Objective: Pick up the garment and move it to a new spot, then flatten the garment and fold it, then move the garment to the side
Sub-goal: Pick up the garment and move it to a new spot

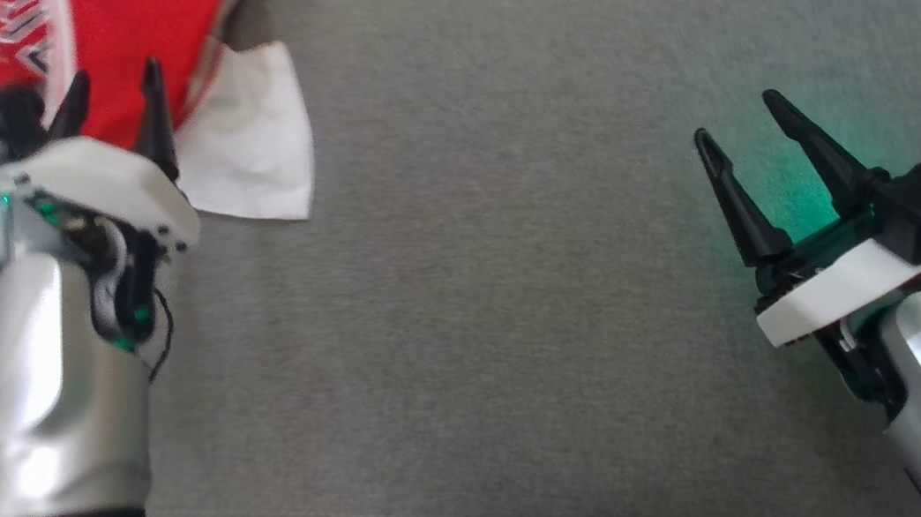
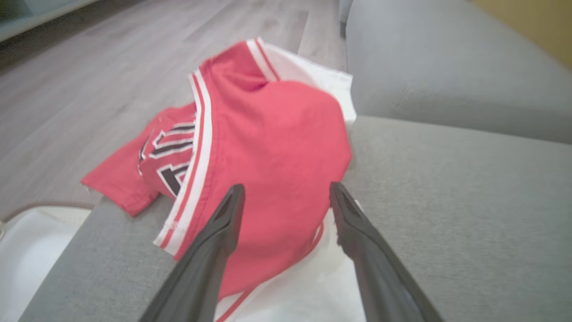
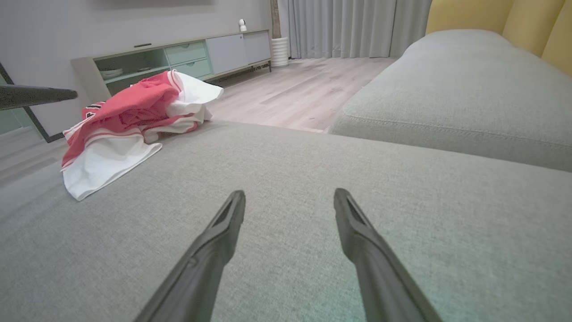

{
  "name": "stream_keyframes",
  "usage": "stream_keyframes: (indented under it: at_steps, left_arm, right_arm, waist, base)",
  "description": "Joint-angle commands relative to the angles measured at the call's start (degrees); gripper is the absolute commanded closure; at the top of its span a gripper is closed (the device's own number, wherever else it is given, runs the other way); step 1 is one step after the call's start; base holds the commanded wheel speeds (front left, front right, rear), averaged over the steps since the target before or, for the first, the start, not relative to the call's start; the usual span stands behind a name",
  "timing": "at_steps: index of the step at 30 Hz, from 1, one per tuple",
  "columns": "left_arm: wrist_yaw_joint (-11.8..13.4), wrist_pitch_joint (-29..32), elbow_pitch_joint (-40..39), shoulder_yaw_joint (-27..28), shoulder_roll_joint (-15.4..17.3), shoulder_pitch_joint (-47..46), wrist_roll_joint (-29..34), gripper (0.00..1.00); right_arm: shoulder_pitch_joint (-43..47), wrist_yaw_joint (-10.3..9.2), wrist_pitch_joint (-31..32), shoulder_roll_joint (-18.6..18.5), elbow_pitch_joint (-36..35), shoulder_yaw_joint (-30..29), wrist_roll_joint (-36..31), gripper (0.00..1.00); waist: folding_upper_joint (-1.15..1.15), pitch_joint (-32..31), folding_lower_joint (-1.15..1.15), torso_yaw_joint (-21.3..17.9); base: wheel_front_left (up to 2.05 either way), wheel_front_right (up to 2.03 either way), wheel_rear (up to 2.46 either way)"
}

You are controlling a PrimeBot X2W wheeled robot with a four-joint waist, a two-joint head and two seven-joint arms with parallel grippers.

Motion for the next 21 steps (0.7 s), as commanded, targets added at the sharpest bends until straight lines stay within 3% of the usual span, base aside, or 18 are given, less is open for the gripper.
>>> stream_keyframes:
  at_steps: [1,8,10,16,21]
  left_arm:
    - [0.4,0.28,-0.48,1.68,2.46,-3.23,0.49,0.0]
    - [2.58,1.8,13.66,1.31,3.88,-10.53,1.79,0.0]
    - [2.53,0.93,16.58,1.2,4.21,-11.85,1.9,1.0]
    - [3.37,-2.78,21.95,1.43,4.78,-14.38,1.81,1.0]
    - [3.43,-7.49,19.87,1.59,5.79,-15.52,1.79,1.0]
  right_arm:
    - [-0.91,-0.04,0.07,-0.8,-2.38,1.21,0.46,0.0]
    - [-1.72,-0.04,0.81,-1.55,-4.77,0.79,0.46,0.0]
    - [-1.58,-0.04,0.91,-1.64,-5.1,0.6,0.51,0.0]
    - [-0.66,-0.04,0.58,-1.04,-5.1,-0.82,0.77,0.0]
    - [1.27,-0.04,-0.47,-0.2,-3.93,-2.47,1.23,0.0]
  waist:
    - [0.0,2.78,-0.02,-2.4]
    - [0.0,5.13,-0.02,-4.65]
    - [0.0,5.32,-0.02,-5.02]
    - [0.0,4.33,-0.02,-5.11]
    - [0.0,0.88,-0.02,-4.28]
  base:
    - [0.0,0.0,0.0]
    - [0.0,0.0,0.0]
    - [0.0,0.0,0.0]
    - [0.0,0.0,0.0]
    - [0.0,0.0,0.0]
